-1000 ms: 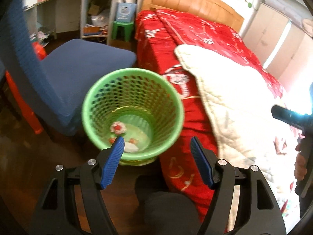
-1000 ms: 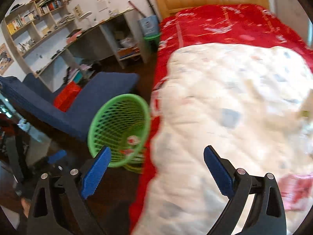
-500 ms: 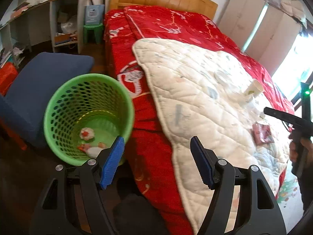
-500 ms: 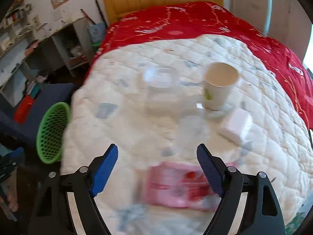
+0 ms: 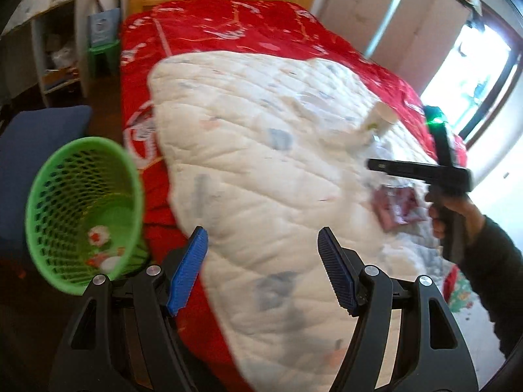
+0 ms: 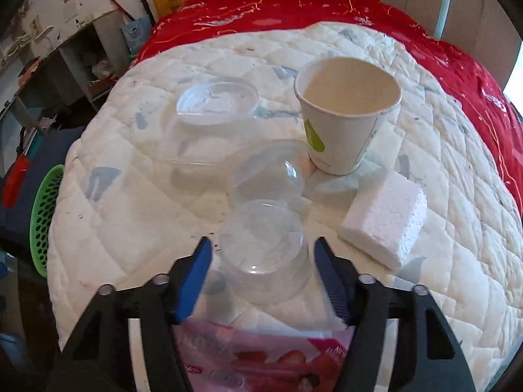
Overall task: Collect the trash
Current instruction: 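Return both tools to the bed and grasp a clear plastic lid with the right tool, then grasp the pink wafer packet with the left tool while the right tool holds the clear lid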
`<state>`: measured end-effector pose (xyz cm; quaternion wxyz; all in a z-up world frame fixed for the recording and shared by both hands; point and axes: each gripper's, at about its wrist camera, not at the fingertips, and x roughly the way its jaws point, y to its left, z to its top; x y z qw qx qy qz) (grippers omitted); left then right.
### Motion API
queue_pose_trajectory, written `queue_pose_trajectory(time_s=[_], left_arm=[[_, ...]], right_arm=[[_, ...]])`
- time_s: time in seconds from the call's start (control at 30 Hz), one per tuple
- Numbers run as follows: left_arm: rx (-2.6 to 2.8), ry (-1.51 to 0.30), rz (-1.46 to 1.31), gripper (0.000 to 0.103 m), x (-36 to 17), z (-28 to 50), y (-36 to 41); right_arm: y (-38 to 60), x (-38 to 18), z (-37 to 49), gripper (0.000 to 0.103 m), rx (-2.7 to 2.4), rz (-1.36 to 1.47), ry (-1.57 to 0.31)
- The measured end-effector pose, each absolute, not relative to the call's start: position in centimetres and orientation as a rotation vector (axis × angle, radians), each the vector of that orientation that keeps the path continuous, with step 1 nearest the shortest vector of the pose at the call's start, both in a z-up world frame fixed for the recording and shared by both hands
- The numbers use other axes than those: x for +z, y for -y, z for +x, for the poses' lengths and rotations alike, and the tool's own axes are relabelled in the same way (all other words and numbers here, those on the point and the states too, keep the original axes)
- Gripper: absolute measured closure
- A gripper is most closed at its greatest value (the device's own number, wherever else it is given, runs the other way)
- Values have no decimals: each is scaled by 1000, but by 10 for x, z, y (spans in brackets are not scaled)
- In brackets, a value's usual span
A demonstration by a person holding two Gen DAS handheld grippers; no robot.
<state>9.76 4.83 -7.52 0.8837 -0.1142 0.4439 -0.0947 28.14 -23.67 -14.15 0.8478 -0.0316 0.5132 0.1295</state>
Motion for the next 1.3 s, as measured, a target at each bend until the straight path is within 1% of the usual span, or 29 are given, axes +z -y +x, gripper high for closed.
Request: queue_pose_trajectory(time_s=[0.13, 0.27, 0.37, 0.6, 0.63, 0.77, 0.9, 0.93, 0.97, 1.03, 1.07, 1.1, 1.13, 1.23, 1.3], left_arm=[[-274, -932, -219, 35, -75, 108, -17], [-368, -944, -188, 36, -77, 119, 21], [-445, -974, -195, 41, -82, 129, 48], [-539, -1053, -207, 46, -106, 160, 97], [-534, -1067, -202, 48, -111, 166, 104], [-534, -1103, -222, 54, -125, 180, 114], [-527, -1125, -234, 55, -133, 186, 122], [-524, -1125, -227, 58, -134, 185, 125], [-522, -1125, -222, 65, -135, 186, 127], [-520, -1122, -219, 74, -137, 185, 130], [-522, -1110, -218, 81, -136, 183, 131], [-524, -1097, -213, 84, -134, 182, 130], [-525, -1087, -212, 88, -131, 180, 130], [-519, -1049, -214, 92, -120, 171, 125], [-500, -1025, -204, 93, -110, 163, 116]], right_arm=[[242, -137, 280, 47, 297, -50, -1066], [250, -119, 270, 47, 330, -48, -1032], [259, -105, 262, 47, 346, -36, -1007], [285, -77, 245, 47, 349, -26, -955], [289, -75, 243, 47, 346, -25, -950], [305, -68, 235, 47, 339, -11, -933], [314, -65, 231, 47, 336, -3, -927], [316, -65, 230, 47, 335, 1, -927], [317, -65, 229, 47, 335, 3, -926], [318, -65, 227, 47, 333, 5, -925], [318, -65, 225, 47, 333, 9, -924], [318, -65, 224, 47, 334, 11, -924], [318, -64, 223, 47, 335, 11, -923], [314, -61, 217, 47, 343, 14, -921], [309, -57, 211, 47, 352, 5, -910]])
